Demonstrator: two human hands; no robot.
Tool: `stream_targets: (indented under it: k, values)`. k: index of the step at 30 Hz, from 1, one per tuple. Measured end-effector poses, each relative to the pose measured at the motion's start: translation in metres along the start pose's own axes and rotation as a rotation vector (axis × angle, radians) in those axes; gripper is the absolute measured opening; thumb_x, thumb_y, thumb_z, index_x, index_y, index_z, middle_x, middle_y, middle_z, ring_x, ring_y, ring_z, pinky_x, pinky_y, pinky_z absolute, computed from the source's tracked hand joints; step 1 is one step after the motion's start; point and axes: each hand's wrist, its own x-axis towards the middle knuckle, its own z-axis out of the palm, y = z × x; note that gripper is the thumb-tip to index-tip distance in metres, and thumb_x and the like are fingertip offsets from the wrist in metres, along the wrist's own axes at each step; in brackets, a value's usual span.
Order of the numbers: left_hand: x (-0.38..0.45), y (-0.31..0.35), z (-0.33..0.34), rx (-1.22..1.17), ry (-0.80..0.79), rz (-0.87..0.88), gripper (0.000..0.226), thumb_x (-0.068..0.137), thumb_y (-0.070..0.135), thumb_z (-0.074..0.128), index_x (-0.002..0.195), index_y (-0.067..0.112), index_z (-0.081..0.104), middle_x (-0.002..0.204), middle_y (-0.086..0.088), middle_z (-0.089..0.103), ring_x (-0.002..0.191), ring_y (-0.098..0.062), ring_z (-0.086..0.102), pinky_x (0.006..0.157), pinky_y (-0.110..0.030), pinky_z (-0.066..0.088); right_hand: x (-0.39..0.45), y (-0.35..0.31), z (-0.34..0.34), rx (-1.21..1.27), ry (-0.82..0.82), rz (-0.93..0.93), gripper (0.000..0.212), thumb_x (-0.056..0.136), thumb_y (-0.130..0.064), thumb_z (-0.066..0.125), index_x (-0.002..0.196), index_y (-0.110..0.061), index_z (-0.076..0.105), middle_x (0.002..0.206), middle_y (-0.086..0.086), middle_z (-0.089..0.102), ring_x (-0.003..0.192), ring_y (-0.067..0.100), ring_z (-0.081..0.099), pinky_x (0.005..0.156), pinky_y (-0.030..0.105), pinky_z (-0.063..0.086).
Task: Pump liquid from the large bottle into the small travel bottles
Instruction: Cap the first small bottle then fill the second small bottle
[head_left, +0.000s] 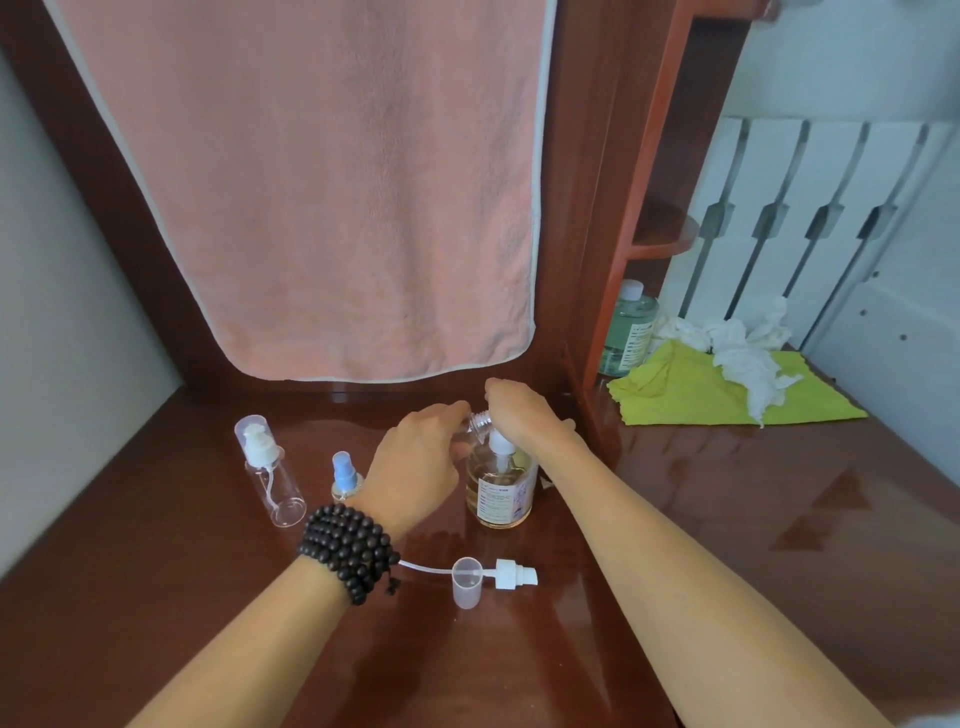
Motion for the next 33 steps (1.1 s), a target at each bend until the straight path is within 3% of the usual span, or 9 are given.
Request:
stream_targets:
  k: [5, 10, 13, 16, 20, 22, 28, 31, 33]
  values:
    - [0.004, -0.003, -0.01, -0.054, 0.024, 0.023, 0.024, 0.086, 0.01, 0.062, 0.109, 0.017, 0.057, 0.095, -0.001, 0.064, 0.089, -0.028, 0.062, 0.074, -0.048, 0.052, -0.005, -0.009, -0.013, 0.044, 0.017, -0.01, 0.074, 0.09, -0.056, 0.016, 0.144, -0.021, 0.054, 0.143, 0.005, 0.056, 0.136, 0.032, 0.046, 0.118, 0.056, 0.022]
    - [0.002, -0.004, -0.002, -0.085, 0.042, -0.007, 0.022, 0.085, 0.006, 0.062, 0.104, 0.017, 0.059, 0.093, 0.0, 0.066, 0.088, -0.025, 0.062, 0.074, -0.046, 0.052, 0.004, -0.004, -0.003, 0.037, 0.006, -0.038, 0.066, 0.082, -0.045, 0.02, 0.126, -0.023, 0.064, 0.136, 0.004, 0.062, 0.127, 0.03, 0.052, 0.116, 0.057, 0.028]
    - [0.0, -0.002, 0.004, -0.085, 0.029, -0.043, 0.022, 0.085, 0.005, 0.061, 0.103, 0.018, 0.059, 0.092, 0.001, 0.066, 0.086, -0.024, 0.061, 0.074, -0.045, 0.052, 0.016, 0.002, 0.008, 0.015, 0.003, 0.0, 0.052, 0.086, -0.034, 0.027, 0.119, -0.022, 0.064, 0.129, 0.004, 0.061, 0.122, 0.031, 0.051, 0.114, 0.058, 0.028]
    - [-0.003, -0.002, 0.004, -0.088, 0.03, -0.036, 0.022, 0.086, 0.006, 0.061, 0.103, 0.018, 0.058, 0.094, 0.002, 0.066, 0.087, -0.023, 0.061, 0.074, -0.045, 0.053, 0.03, 0.005, 0.015, 0.008, 0.004, -0.018, 0.05, 0.075, -0.033, 0.02, 0.103, -0.018, 0.059, 0.125, 0.011, 0.063, 0.115, 0.034, 0.055, 0.109, 0.059, 0.036]
    - [0.002, 0.0, -0.008, -0.046, 0.028, -0.014, 0.021, 0.087, 0.01, 0.06, 0.103, 0.023, 0.056, 0.094, 0.005, 0.065, 0.089, -0.023, 0.061, 0.072, -0.046, 0.052, -0.003, -0.009, -0.01, 0.003, 0.059, -0.001, 0.066, 0.084, -0.044, 0.018, 0.126, -0.016, 0.061, 0.129, 0.01, 0.061, 0.124, 0.035, 0.05, 0.112, 0.057, 0.029]
    - [0.003, 0.002, -0.01, -0.023, 0.037, -0.01, 0.02, 0.087, 0.011, 0.059, 0.102, 0.024, 0.055, 0.095, 0.005, 0.064, 0.09, -0.024, 0.061, 0.071, -0.047, 0.052, -0.004, -0.009, -0.017, -0.051, 0.085, -0.011, 0.06, 0.094, -0.043, 0.02, 0.132, -0.018, 0.059, 0.131, 0.009, 0.058, 0.13, 0.035, 0.046, 0.113, 0.058, 0.022]
    - [-0.003, 0.005, 0.001, -0.019, 0.028, -0.078, 0.021, 0.089, 0.011, 0.059, 0.107, 0.021, 0.055, 0.099, 0.003, 0.063, 0.091, -0.025, 0.06, 0.068, -0.04, 0.05, -0.005, -0.003, -0.004, -0.118, 0.019, -0.014, 0.044, 0.089, -0.023, 0.022, 0.115, -0.016, 0.056, 0.13, 0.008, 0.056, 0.126, 0.034, 0.046, 0.114, 0.059, 0.022]
    - [-0.005, 0.007, 0.003, -0.027, 0.016, -0.096, 0.022, 0.089, 0.011, 0.058, 0.107, 0.023, 0.055, 0.099, 0.004, 0.063, 0.091, -0.025, 0.06, 0.07, -0.043, 0.052, -0.005, -0.003, 0.0, -0.088, 0.012, -0.009, 0.036, 0.082, -0.023, 0.023, 0.102, -0.017, 0.052, 0.132, 0.011, 0.057, 0.124, 0.037, 0.049, 0.113, 0.059, 0.029]
    - [-0.004, 0.005, -0.001, -0.052, 0.009, -0.095, 0.021, 0.089, 0.012, 0.059, 0.105, 0.025, 0.055, 0.098, 0.006, 0.064, 0.092, -0.024, 0.06, 0.073, -0.046, 0.053, -0.007, -0.004, -0.002, -0.082, 0.022, -0.008, 0.036, 0.086, -0.025, 0.023, 0.106, -0.017, 0.052, 0.131, 0.011, 0.057, 0.123, 0.036, 0.048, 0.113, 0.059, 0.027]
